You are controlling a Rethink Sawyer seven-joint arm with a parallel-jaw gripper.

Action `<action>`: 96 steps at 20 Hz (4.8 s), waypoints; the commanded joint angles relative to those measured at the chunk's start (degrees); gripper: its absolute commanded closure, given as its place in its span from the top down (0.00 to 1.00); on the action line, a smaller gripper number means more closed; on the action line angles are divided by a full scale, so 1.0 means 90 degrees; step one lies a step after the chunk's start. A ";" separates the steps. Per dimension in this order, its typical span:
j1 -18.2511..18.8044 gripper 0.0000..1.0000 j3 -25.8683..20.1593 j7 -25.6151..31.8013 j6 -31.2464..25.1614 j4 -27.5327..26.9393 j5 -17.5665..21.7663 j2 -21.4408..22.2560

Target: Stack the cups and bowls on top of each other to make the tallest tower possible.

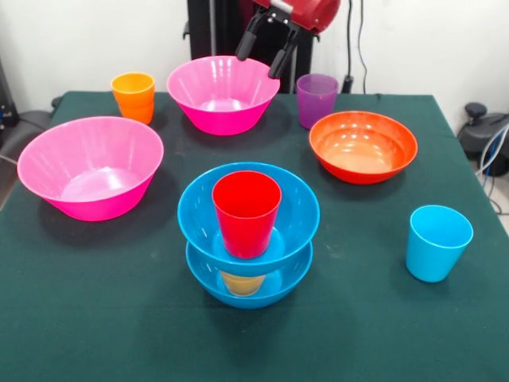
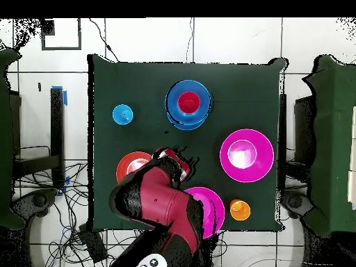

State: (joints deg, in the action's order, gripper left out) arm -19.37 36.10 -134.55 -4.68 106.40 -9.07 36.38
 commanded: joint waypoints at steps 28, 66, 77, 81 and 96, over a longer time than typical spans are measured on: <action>0.0283 1.00 -0.1499 -0.2299 0.2695 0.1313 -0.1409 -0.1578; 0.0890 1.00 -0.2216 -0.2493 0.3726 0.2046 -0.1198 -0.1762; 0.1181 1.00 -0.2509 -0.2497 0.4439 0.2243 -0.1137 -0.2123; 0.1216 1.00 -0.2524 -0.2375 0.4447 0.2336 -0.1194 -0.2047; 0.0835 1.00 -0.2363 -0.1991 0.4046 0.2511 -0.1774 -0.1619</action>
State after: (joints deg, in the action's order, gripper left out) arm -10.10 20.74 -140.56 35.52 128.89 -20.86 19.94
